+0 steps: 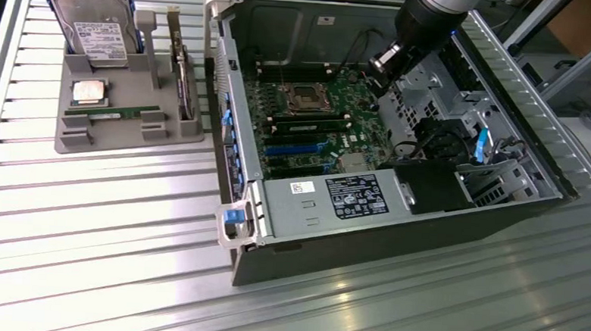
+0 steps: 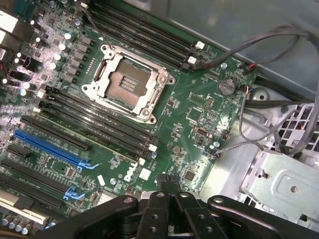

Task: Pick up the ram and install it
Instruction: 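Press down the ram until it locks into place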

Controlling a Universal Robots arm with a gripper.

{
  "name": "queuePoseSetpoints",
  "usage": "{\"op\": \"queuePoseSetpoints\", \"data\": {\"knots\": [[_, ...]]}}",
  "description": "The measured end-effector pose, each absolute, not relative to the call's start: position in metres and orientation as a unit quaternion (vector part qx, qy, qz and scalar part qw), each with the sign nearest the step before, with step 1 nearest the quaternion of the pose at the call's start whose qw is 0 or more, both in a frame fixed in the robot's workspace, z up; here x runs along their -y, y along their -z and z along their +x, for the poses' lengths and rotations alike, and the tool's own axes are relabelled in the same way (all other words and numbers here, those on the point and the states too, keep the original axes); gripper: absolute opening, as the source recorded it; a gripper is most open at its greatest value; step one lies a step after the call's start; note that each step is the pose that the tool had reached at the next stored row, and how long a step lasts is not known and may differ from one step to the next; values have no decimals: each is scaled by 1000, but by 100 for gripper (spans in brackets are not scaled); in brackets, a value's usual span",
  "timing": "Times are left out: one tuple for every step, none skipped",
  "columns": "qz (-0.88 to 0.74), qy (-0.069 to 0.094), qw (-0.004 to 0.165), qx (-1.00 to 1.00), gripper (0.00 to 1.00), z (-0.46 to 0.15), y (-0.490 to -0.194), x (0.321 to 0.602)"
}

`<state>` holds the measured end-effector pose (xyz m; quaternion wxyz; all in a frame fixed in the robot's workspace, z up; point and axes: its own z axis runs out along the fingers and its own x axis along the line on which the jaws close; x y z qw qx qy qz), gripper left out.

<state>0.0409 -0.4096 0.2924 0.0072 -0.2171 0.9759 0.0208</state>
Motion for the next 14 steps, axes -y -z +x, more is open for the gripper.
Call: {"op": "queuePoseSetpoints", "data": {"knots": [[-213, -21, 7, -977, 11, 41, -292, 410], [-207, -21, 7, -978, 11, 41, -292, 410], [-201, -21, 8, -979, 11, 41, -292, 410], [-195, -21, 8, -981, 11, 41, -292, 410], [-189, -21, 8, -982, 11, 41, -292, 410], [-185, -21, 8, -982, 11, 41, -292, 410], [-182, -21, 8, -983, 11, 41, -292, 410], [-175, -20, 8, -984, 11, 41, -292, 410], [-168, -20, 8, -985, 11, 41, -292, 410], [-162, -20, 8, -987, 11, 41, -292, 410], [-156, -20, 8, -988, 11, 41, -292, 410], [-151, -20, 9, -988, 11, 41, -292, 410], [-148, -20, 9, -989, 11, 41, -292, 410], [-140, -20, 9, -990, 11, 41, -292, 410]]}}
